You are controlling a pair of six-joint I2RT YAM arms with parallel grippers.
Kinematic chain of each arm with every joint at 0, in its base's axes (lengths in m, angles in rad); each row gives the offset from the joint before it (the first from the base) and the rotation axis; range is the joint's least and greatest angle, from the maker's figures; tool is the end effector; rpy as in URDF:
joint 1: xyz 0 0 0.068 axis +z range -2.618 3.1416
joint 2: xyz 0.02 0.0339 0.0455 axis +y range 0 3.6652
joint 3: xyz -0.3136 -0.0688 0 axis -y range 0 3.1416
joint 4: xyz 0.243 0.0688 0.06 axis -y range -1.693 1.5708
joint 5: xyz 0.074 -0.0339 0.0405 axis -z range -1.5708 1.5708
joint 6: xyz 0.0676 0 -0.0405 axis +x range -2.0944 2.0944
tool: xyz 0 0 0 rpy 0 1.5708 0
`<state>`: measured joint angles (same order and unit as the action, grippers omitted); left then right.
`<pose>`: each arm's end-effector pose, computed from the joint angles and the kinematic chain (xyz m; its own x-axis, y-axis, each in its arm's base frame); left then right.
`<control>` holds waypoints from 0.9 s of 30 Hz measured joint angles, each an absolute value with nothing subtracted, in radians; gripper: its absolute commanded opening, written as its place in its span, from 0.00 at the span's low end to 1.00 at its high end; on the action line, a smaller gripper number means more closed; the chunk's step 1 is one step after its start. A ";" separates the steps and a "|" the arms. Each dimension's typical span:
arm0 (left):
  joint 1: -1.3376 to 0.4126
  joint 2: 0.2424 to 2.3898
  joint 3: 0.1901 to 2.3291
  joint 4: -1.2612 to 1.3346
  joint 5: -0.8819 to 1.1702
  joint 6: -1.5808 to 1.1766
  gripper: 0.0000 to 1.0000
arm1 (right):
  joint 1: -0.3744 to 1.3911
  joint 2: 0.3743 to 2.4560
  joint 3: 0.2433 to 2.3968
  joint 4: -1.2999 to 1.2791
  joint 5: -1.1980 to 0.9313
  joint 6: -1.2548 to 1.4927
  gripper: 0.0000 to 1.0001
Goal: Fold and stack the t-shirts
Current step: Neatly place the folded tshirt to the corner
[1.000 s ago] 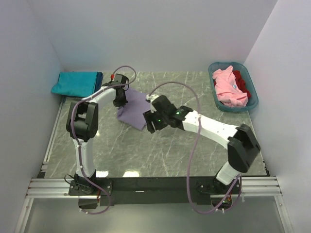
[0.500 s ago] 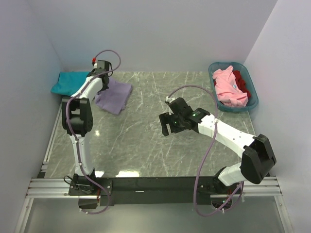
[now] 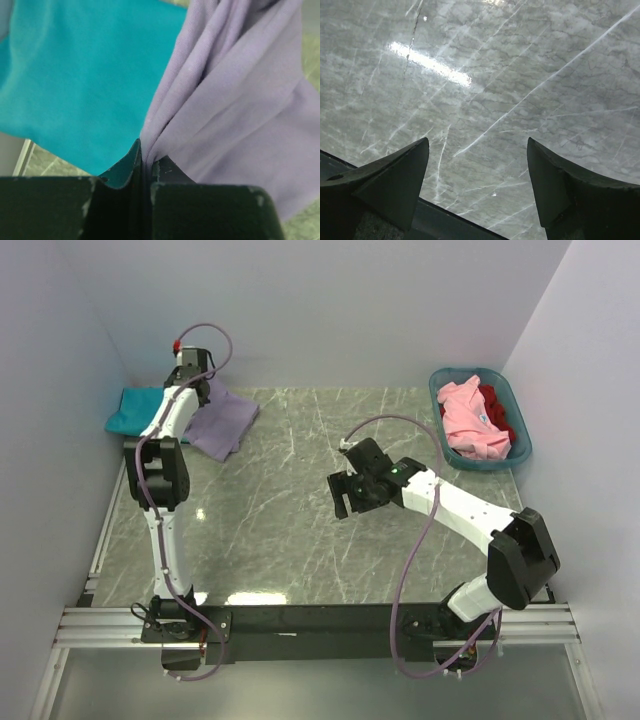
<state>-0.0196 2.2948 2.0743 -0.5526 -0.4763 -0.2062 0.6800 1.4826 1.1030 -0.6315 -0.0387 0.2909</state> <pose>0.5744 0.0197 0.2602 -0.6198 -0.1698 -0.7661 -0.4471 0.8788 0.1669 0.2437 0.2004 0.2716 -0.8160 -0.2913 -0.4992 -0.4282 0.8848 0.1837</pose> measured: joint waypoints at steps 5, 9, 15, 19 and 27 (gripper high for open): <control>0.030 2.295 2.101 -0.539 -0.430 -0.226 0.01 | 0.669 1.484 1.118 -0.644 -0.040 0.290 0.85; 0.070 2.295 2.117 -0.552 -0.395 -0.228 0.01 | 0.653 1.491 1.140 -0.661 -0.043 0.289 0.84; 0.118 2.295 2.176 -0.562 -0.353 -0.216 0.01 | 0.641 1.499 1.179 -0.673 -0.047 0.281 0.83; 0.144 2.295 2.230 -0.588 -0.337 -0.192 0.01 | 0.641 1.512 1.195 -0.677 -0.049 0.276 0.81; 0.186 2.295 2.256 -0.602 -0.336 -0.173 0.01 | 0.641 1.525 1.206 -0.704 -0.050 0.271 0.79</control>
